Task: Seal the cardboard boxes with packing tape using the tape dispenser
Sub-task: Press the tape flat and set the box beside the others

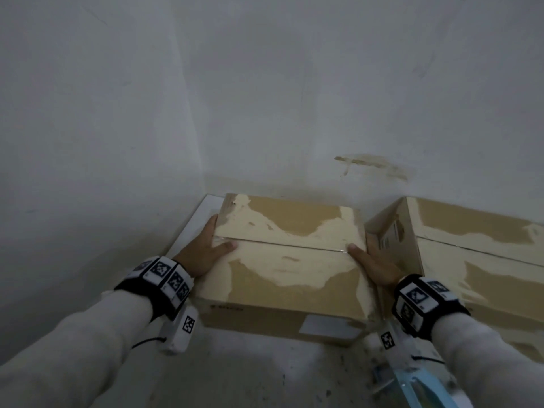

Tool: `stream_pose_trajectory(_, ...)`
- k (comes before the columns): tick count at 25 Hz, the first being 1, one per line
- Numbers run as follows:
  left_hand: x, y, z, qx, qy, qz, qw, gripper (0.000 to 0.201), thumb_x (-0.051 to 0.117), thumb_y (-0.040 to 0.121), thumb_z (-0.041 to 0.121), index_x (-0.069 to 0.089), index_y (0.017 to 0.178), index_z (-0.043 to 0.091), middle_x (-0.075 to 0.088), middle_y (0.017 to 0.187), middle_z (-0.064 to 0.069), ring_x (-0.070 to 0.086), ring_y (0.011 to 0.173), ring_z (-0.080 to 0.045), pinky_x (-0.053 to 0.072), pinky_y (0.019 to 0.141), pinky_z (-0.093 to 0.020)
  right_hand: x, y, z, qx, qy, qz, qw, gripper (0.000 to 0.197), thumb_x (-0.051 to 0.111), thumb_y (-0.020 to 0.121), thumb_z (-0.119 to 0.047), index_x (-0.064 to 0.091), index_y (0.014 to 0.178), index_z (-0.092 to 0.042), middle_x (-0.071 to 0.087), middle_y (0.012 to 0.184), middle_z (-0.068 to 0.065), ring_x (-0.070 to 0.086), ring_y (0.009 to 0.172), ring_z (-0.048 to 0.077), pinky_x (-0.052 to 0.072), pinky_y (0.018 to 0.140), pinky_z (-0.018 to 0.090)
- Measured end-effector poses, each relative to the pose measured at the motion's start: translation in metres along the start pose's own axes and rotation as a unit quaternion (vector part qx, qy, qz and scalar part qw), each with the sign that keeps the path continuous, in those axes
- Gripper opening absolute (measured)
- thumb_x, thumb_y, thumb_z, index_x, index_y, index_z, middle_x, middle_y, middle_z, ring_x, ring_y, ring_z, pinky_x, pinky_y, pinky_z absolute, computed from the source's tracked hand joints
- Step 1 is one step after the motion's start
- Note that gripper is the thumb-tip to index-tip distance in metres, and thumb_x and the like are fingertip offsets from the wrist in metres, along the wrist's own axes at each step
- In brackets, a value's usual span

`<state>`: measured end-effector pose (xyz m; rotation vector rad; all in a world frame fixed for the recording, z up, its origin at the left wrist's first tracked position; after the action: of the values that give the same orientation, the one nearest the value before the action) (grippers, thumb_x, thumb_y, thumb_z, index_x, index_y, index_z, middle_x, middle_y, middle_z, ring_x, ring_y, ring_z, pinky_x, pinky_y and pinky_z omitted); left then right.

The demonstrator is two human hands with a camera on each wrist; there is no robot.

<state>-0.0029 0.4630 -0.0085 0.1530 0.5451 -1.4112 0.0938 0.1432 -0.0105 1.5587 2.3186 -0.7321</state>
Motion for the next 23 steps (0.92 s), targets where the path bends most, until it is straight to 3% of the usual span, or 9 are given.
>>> stream_pose_trajectory(2,-0.003,0.013,-0.001,-0.002,-0.006,0.02,1.0,0.067,0.058,0.09,0.027,0.02,0.144,0.019,0.044,0.125,0.005,0.05,0.115,-0.019,0.041,0.085,-0.027,-0.002,0.014,-0.005,-0.004,-0.008,0.018,1.0,0.058,0.044,0.096,-0.03,0.021,0.146,-0.012,0.039,0.144,0.01,0.042,0.127,0.026,0.033,0.098,0.029)
stream_pose_trajectory(5,-0.006,0.023,-0.008,-0.034,-0.014,0.055,0.998,0.071,0.064,0.086,0.03,0.022,0.14,0.014,0.045,0.132,-0.004,0.05,0.109,-0.021,0.044,0.086,-0.033,-0.002,0.016,-0.014,-0.007,0.013,0.047,0.999,0.049,0.05,0.094,-0.026,0.034,0.137,-0.007,0.052,0.131,0.013,0.053,0.106,0.023,0.043,0.085,0.031)
stream_pose_trajectory(7,-0.006,0.02,-0.011,-0.049,-0.034,0.057,0.997,0.068,0.064,0.086,0.029,0.024,0.139,0.011,0.045,0.131,-0.005,0.05,0.107,-0.021,0.045,0.086,-0.034,-0.004,0.012,-0.011,0.0,0.035,0.072,0.997,0.047,0.053,0.093,-0.026,0.041,0.132,-0.005,0.054,0.118,0.006,0.053,0.1,0.022,0.045,0.076,0.029)
stream_pose_trajectory(12,0.0,-0.019,-0.007,-0.011,-0.154,-0.026,0.988,0.046,0.051,0.093,0.018,0.037,0.136,0.026,0.057,0.117,0.012,0.059,0.106,-0.008,0.051,0.075,-0.015,-0.006,-0.015,0.013,0.048,0.072,0.035,0.996,0.064,0.057,0.081,-0.052,0.045,0.13,-0.013,0.058,0.125,0.004,0.061,0.1,0.02,0.054,0.074,0.029)
stream_pose_trajectory(14,0.004,-0.037,-0.012,0.012,-0.197,-0.045,0.979,0.056,0.064,0.084,0.03,0.038,0.134,0.032,0.058,0.118,0.017,0.059,0.103,0.002,0.052,0.077,-0.012,-0.002,-0.033,0.015,0.051,0.112,0.015,0.992,0.038,0.053,0.088,-0.04,0.048,0.119,-0.018,0.06,0.11,-0.005,0.059,0.089,0.006,0.052,0.067,0.013)
stream_pose_trajectory(16,0.009,-0.045,-0.024,0.026,-0.231,-0.027,0.972,0.083,0.075,0.064,0.047,0.039,0.137,0.031,0.059,0.125,0.014,0.059,0.112,-0.004,0.05,0.092,-0.024,0.004,-0.051,0.019,0.046,0.14,0.006,0.989,0.026,0.048,0.095,-0.028,0.046,0.12,-0.024,0.056,0.104,-0.01,0.053,0.085,-0.002,0.047,0.072,0.014)
stream_pose_trajectory(19,0.018,-0.047,-0.041,0.025,-0.291,0.032,0.956,0.083,0.071,0.063,0.047,0.043,0.138,0.026,0.058,0.132,0.001,0.055,0.121,-0.02,0.041,0.106,-0.046,0.017,-0.066,0.027,0.025,0.146,0.035,0.988,0.038,0.051,0.092,-0.034,0.049,0.128,-0.022,0.057,0.118,-0.005,0.056,0.1,0.011,0.042,0.091,0.03)
stream_pose_trajectory(21,0.023,-0.046,-0.041,0.029,-0.313,0.065,0.947,0.071,0.067,0.067,0.047,0.049,0.132,0.026,0.059,0.13,-0.001,0.055,0.121,-0.022,0.039,0.107,-0.048,0.025,-0.07,0.028,0.021,0.164,0.074,0.983,0.031,0.053,0.092,-0.032,0.053,0.121,-0.021,0.058,0.115,-0.002,0.056,0.096,0.013,0.044,0.086,0.027)
stream_pose_trajectory(23,0.026,-0.044,-0.039,0.034,-0.321,0.077,0.943,0.056,0.062,0.079,0.039,0.05,0.132,0.025,0.057,0.133,-0.002,0.052,0.124,-0.022,0.036,0.11,-0.048,0.026,-0.071,0.026,0.023,0.192,0.088,0.977,0.02,0.051,0.093,-0.028,0.053,0.112,-0.021,0.061,0.105,-0.003,0.056,0.085,0.008,0.05,0.067,0.017)
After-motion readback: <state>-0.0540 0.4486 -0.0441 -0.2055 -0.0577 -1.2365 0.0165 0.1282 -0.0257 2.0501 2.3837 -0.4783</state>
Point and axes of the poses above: each hand's wrist, its own y-axis towards the middle knuckle, its own x-axis out of the palm, z = x × y, the point moved 4 cm from there along y, towards the middle knuckle
